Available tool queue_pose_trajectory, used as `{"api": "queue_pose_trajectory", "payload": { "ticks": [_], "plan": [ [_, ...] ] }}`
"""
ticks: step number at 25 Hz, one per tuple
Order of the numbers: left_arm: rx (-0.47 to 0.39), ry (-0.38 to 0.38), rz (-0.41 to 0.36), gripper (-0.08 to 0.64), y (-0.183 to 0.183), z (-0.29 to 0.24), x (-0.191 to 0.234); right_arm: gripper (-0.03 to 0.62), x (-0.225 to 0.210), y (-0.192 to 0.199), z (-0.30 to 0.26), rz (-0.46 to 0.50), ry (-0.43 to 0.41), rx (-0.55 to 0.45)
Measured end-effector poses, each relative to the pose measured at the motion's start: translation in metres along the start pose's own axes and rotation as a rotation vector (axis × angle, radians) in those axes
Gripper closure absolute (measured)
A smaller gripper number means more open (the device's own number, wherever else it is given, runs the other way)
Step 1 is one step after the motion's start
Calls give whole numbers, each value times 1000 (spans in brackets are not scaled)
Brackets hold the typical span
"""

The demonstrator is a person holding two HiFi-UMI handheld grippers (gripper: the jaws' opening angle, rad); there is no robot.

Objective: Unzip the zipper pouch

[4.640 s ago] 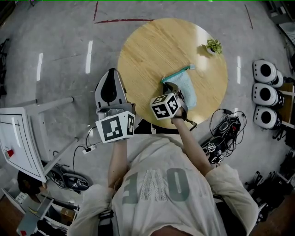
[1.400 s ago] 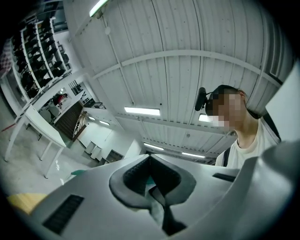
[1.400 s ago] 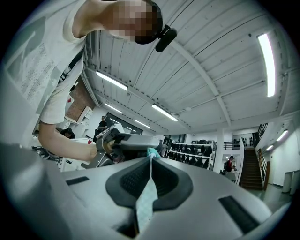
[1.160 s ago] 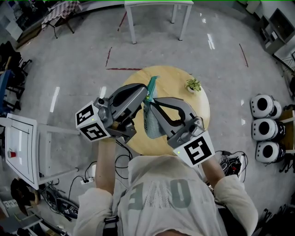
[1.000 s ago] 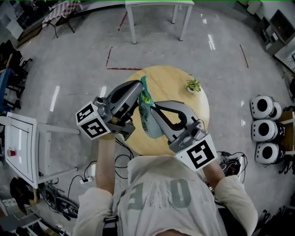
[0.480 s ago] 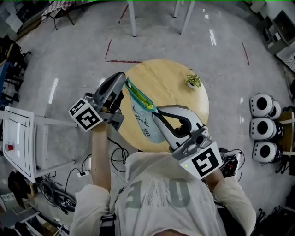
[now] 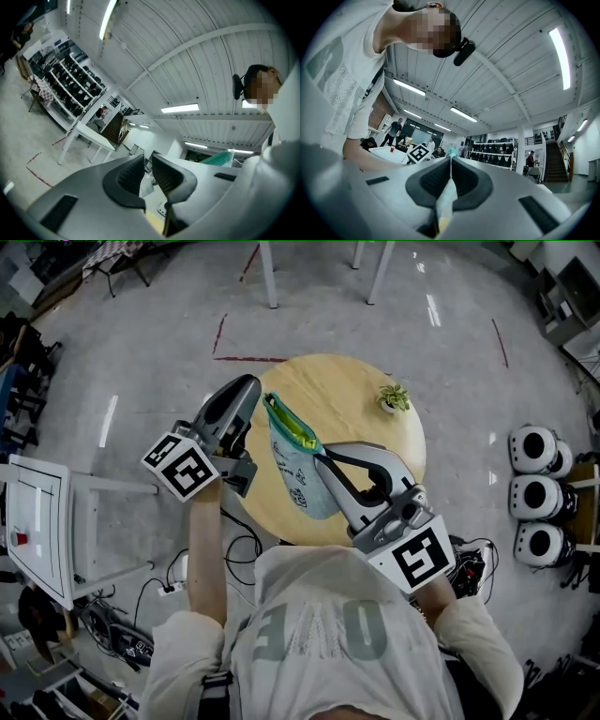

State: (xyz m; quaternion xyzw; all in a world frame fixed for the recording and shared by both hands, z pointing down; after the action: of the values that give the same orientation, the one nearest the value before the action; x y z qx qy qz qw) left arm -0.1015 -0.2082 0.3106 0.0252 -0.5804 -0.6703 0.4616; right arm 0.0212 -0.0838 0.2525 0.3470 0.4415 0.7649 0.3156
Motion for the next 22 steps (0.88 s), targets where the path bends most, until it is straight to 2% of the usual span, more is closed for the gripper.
{"api": "queue_pose_trajectory", "payload": {
  "ticks": [5, 8, 10, 13, 17, 19, 22],
  "plan": [
    [-15, -48, -100, 522, -11, -7, -3, 560, -23, 39, 10, 35, 66, 115],
    [-41, -85, -195, 522, -19, -4, -10, 560, -34, 74, 22, 127, 70, 264],
    [-58, -121, -271, 522, -22, 0, -16, 560, -42, 103, 36, 196, 52, 410],
    [-78, -159, -363, 523, -23, 4, -25, 559, -51, 149, 51, 303, 28, 569],
    [-95, -202, -432, 525, -18, 11, -30, 558, -38, 223, 72, 412, -90, 803],
    [-94, -226, -440, 525, -14, 15, -30, 558, -22, 257, 81, 395, -152, 876],
    [-77, -251, -450, 525, -6, 19, -31, 558, 1, 292, 91, 280, -174, 920]
  ]
}}
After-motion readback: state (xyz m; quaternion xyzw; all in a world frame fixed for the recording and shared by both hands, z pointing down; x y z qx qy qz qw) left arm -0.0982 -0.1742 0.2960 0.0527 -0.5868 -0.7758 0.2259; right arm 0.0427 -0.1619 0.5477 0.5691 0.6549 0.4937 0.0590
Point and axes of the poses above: the fingertips, and each gripper's own axes: z backward along the fingers, x to its left, y out of its underside, the point moved 2 cm from there along z, backward along the fingers, and after that the axes turned 13 degrees about -x, right-handed, at the moved point
